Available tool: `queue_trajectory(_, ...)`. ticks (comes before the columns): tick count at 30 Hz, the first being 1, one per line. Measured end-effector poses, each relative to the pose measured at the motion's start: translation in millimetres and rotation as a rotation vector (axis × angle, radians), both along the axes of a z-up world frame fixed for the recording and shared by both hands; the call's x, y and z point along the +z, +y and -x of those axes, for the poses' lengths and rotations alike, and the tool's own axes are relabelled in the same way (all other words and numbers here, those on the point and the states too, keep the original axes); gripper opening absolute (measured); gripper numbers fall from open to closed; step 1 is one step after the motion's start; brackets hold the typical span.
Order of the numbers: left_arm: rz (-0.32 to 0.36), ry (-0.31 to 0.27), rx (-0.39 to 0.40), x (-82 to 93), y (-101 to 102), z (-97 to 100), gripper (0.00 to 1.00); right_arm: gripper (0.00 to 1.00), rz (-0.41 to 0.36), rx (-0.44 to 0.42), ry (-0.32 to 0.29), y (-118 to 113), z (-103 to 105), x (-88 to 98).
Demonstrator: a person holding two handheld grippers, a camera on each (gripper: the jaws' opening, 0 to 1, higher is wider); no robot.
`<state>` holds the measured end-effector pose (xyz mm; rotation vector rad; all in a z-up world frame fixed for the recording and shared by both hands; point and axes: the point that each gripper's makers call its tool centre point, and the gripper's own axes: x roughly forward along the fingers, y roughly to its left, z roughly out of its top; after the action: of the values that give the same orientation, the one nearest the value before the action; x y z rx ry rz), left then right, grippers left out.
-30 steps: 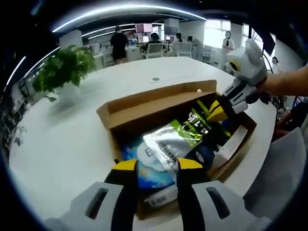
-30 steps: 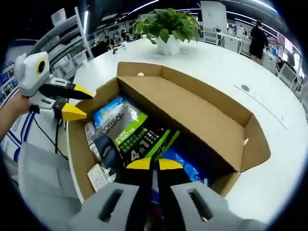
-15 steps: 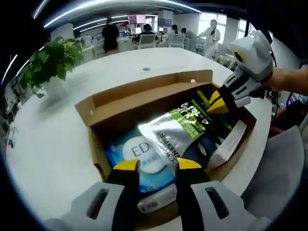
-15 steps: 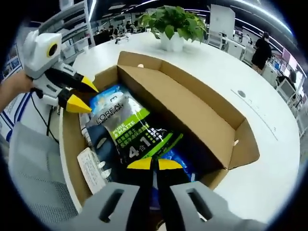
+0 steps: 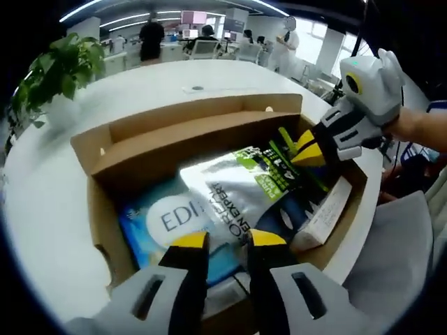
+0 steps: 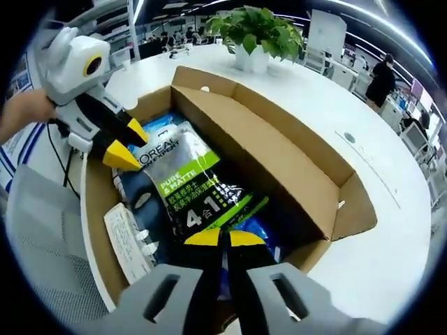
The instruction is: Operate the shoe box by opening the lid, removing the specified soft item, and placing it in the target area until the item is outside and the box remains undamaged.
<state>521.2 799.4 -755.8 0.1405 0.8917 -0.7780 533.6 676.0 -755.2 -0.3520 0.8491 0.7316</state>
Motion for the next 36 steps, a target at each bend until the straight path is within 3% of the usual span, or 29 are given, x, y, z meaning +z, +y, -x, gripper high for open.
queue_trajectory(5, 0.051, 0.035, 0.023, -1.4, -4, -0.2, 0.13, 0.00, -0.006, -0.007, -0.002, 0, 0, 0.0)
queue_trajectory(10, 0.076, 0.016, 0.030, 3.2, -6, -2.5, 0.02, 0.00, -0.023, -0.029, 0.001, 0, 0, 1.7)
queue_trajectory(17, 0.023, -0.034, -0.013, 4.2, -10, -1.3, 0.01, 0.00, -0.077, -0.080, 0.015, -2, 1, 9.8)
queue_trajectory(36, 0.038, -0.111, 0.006, 37.5, -12, -13.8, 0.00, 0.00, -0.143, -0.128, -0.030, -6, 0, 43.2)
